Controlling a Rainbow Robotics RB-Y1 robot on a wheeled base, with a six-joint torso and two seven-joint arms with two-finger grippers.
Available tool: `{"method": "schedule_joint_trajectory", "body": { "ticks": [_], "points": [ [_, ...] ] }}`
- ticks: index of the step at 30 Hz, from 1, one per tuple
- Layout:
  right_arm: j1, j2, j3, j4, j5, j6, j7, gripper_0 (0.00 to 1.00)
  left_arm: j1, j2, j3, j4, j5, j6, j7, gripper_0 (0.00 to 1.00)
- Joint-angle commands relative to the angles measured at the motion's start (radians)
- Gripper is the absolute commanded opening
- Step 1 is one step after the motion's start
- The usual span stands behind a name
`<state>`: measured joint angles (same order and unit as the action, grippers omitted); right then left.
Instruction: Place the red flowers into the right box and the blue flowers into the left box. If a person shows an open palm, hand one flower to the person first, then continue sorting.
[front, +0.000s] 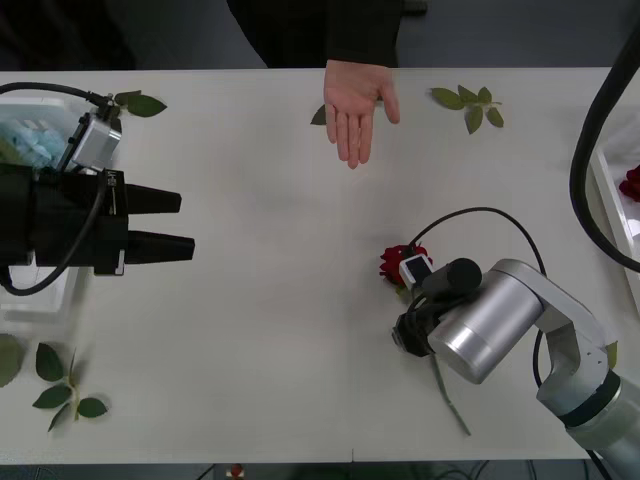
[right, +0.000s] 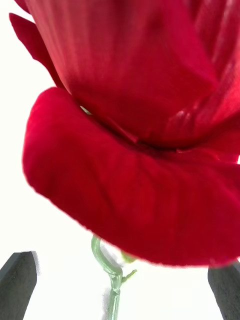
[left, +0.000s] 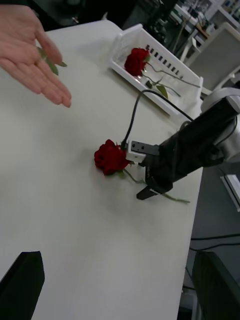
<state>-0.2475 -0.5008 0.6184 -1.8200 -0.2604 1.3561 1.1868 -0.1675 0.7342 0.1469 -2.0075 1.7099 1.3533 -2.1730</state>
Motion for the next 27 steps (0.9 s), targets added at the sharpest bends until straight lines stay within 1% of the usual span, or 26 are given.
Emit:
{"method": "schedule_joint_trajectory", "body": {
  "ticks": [1,5,9,10,11,12,13,14,16,27],
  "points": [
    [-0.013,0.004,0.009,-0.010,0.003,-0.006,-0.047,1.00,-0.061,-0.085,0.043,-0.016,-0.033,0.089,-0.002,0.86],
    [-0.013,0.005,0.015,0.001,0.003,-0.015,-0.050,1.00,-0.083,-0.141,0.068,0.003,-0.038,0.167,0.007,0.86],
    [-0.013,0.008,0.017,0.018,0.003,-0.031,-0.053,1.00,-0.084,-0.148,0.077,0.006,-0.049,0.179,0.009,0.86],
    [-0.013,0.008,0.017,0.021,0.003,-0.031,-0.052,0.93,-0.084,-0.150,0.076,0.006,-0.052,0.179,0.009,0.86],
    [-0.015,0.008,0.017,0.021,0.004,-0.031,-0.053,0.81,-0.086,-0.148,0.076,0.006,-0.052,0.181,0.009,0.87],
    [-0.013,0.010,0.018,0.022,0.004,-0.031,-0.053,0.58,-0.084,-0.148,0.077,0.006,-0.050,0.181,0.009,0.86],
    [-0.013,0.010,0.018,0.022,0.004,-0.031,-0.053,0.24,-0.084,-0.148,0.080,0.006,-0.050,0.181,0.009,0.86],
    [-0.013,0.008,0.018,0.022,0.004,-0.031,-0.053,0.13,-0.084,-0.148,0.082,0.006,-0.050,0.181,0.009,0.86],
    [-0.013,0.010,0.020,0.022,0.004,-0.031,-0.052,0.00,-0.084,-0.148,0.085,0.006,-0.050,0.181,0.009,0.86],
    [-0.013,0.005,0.020,0.025,0.001,-0.035,-0.055,0.00,-0.084,-0.148,0.089,0.006,-0.050,0.181,0.013,0.86]
  ]
}}
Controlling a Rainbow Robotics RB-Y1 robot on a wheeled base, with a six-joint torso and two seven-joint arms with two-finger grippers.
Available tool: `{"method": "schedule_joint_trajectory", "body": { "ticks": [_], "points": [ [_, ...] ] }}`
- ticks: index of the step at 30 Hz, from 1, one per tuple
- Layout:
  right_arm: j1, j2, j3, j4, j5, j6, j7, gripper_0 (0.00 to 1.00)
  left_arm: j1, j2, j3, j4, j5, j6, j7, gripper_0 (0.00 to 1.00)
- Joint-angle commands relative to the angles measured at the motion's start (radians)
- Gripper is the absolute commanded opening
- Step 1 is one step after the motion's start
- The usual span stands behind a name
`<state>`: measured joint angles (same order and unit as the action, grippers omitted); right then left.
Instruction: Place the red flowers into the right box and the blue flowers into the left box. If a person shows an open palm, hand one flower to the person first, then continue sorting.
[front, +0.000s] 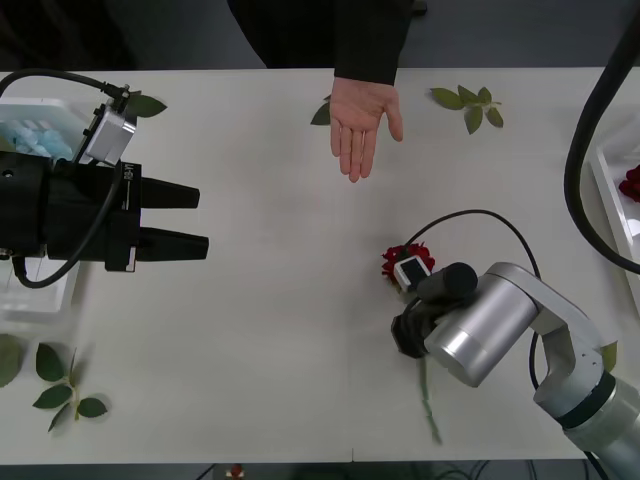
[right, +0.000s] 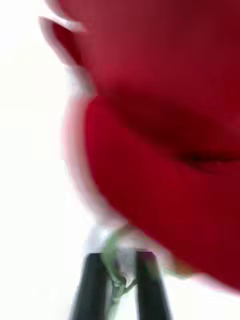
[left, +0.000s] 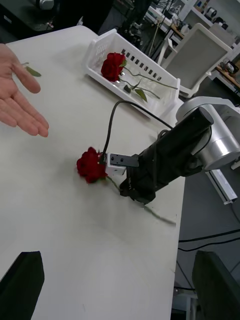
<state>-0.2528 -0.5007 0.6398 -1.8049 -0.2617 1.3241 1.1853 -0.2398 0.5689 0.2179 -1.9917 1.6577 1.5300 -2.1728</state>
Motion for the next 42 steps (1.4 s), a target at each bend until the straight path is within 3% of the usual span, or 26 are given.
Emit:
{"method": "schedule_joint_trajectory", "body": {
  "ticks": [1,16,22,29,37,42],
  "points": [
    [-0.008,0.004,-0.002,0.010,0.002,-0.002,-0.053,0.00,-0.012,0.017,0.020,-0.010,0.002,0.004,0.013,0.86],
    [0.000,-0.099,-0.164,-0.268,-0.022,0.020,-0.027,0.00,-0.012,0.017,0.029,-0.010,0.001,0.002,0.022,0.86],
    [0.026,-0.119,-0.239,-0.360,0.050,-0.212,-0.007,0.00,-0.010,0.017,0.035,-0.010,0.002,0.004,0.024,0.86],
    [0.007,-0.113,-0.301,-0.360,0.098,-0.606,0.039,0.00,-0.010,0.017,0.037,-0.009,0.002,0.002,0.030,0.86],
    [-0.079,-0.108,-0.321,-0.294,0.094,-0.919,0.143,0.00,-0.009,0.016,0.038,-0.009,0.002,0.004,0.034,0.86],
    [-0.108,-0.101,-0.325,-0.257,0.105,-1.028,0.146,0.00,-0.009,0.017,0.038,-0.010,0.004,0.004,0.034,0.86]
  ]
}}
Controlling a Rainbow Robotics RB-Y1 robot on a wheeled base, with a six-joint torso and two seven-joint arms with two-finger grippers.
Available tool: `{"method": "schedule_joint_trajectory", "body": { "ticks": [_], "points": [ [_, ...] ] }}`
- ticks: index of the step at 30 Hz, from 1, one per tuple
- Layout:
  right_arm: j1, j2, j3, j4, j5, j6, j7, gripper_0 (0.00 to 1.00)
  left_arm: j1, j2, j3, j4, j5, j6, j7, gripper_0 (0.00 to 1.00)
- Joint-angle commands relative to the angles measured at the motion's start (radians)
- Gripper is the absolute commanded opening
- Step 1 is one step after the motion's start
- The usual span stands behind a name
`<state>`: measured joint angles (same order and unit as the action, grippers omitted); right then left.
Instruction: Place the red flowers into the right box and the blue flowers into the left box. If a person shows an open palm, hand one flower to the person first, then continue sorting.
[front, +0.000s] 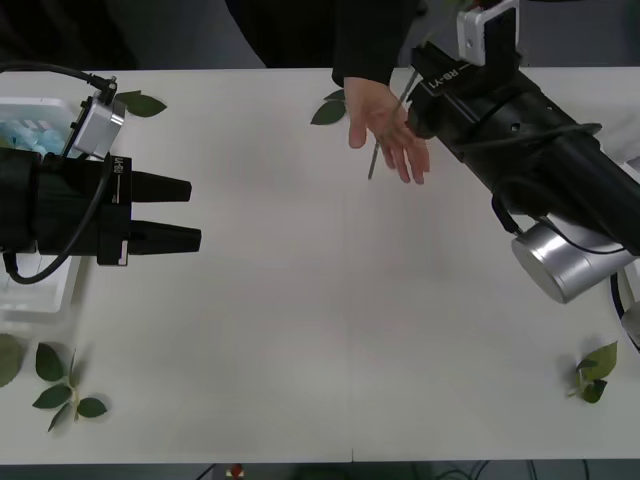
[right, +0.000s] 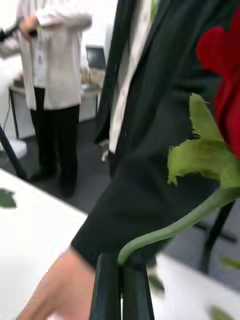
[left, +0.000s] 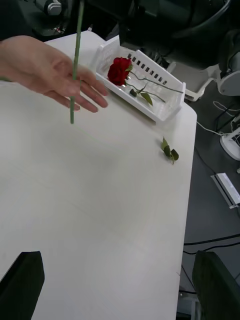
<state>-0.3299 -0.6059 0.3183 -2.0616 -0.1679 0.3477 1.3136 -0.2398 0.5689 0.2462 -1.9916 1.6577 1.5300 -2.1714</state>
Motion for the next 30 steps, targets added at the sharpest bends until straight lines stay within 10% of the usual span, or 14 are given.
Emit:
{"method": "schedule_joint_trajectory", "body": {
  "ticks": [1,20,25,30],
  "points": [
    [-0.031,0.006,-0.008,0.001,0.013,-0.062,0.018,0.00,-0.009,0.017,0.010,-0.010,0.004,0.004,0.033,0.86],
    [-0.023,0.018,-0.021,0.000,0.008,-0.107,0.024,0.00,-0.007,0.017,0.012,-0.010,0.011,0.002,0.033,0.86],
    [-0.024,0.017,-0.021,-0.005,0.011,-0.111,0.032,1.00,-0.007,0.017,0.012,-0.010,0.011,0.004,0.033,0.86],
    [-0.020,0.018,-0.021,-0.012,0.001,-0.111,0.032,1.00,-0.006,0.017,0.012,-0.010,0.011,0.004,0.033,0.86]
  ]
}}
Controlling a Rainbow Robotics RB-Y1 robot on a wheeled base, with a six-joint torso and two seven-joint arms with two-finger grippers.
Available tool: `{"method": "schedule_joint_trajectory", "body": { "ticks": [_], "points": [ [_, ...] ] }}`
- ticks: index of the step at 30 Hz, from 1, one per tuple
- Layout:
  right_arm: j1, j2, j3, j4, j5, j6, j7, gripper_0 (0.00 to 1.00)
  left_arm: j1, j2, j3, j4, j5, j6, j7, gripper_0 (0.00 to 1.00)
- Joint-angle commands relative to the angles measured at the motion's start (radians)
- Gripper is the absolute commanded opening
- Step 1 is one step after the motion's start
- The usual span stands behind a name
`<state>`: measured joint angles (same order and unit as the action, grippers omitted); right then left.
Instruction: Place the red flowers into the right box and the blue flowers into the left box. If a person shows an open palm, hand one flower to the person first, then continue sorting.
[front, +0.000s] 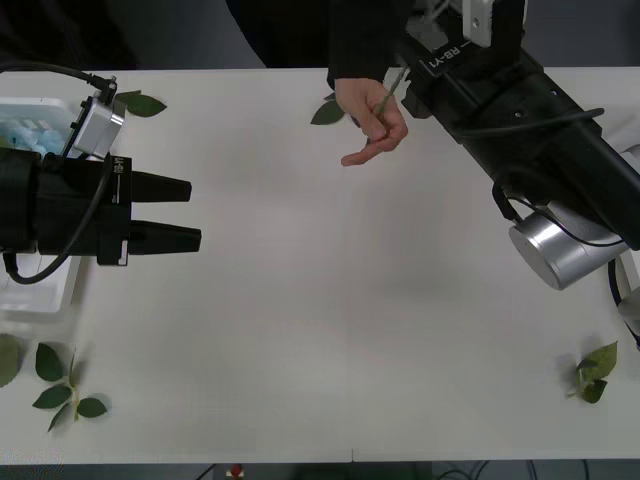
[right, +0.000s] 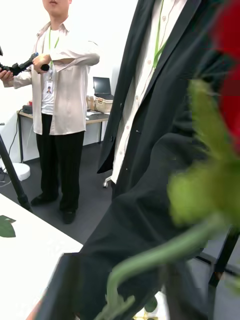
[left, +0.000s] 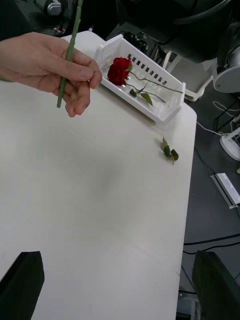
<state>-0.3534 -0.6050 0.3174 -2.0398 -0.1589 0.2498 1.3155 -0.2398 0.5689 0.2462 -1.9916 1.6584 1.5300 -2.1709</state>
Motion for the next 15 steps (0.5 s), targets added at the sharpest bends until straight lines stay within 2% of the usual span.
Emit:
{"method": "schedule_joint_trajectory", "body": {
  "ticks": [1,15],
  "points": [
    [0.004,0.017,-0.020,-0.036,-0.011,-0.014,0.030,1.00,-0.007,0.017,0.012,-0.010,0.011,0.004,0.033,0.86],
    [0.014,-0.018,-0.021,-0.039,-0.021,-0.014,0.031,1.00,-0.007,0.016,0.018,-0.010,0.011,0.002,0.033,0.86]
  ]
}}
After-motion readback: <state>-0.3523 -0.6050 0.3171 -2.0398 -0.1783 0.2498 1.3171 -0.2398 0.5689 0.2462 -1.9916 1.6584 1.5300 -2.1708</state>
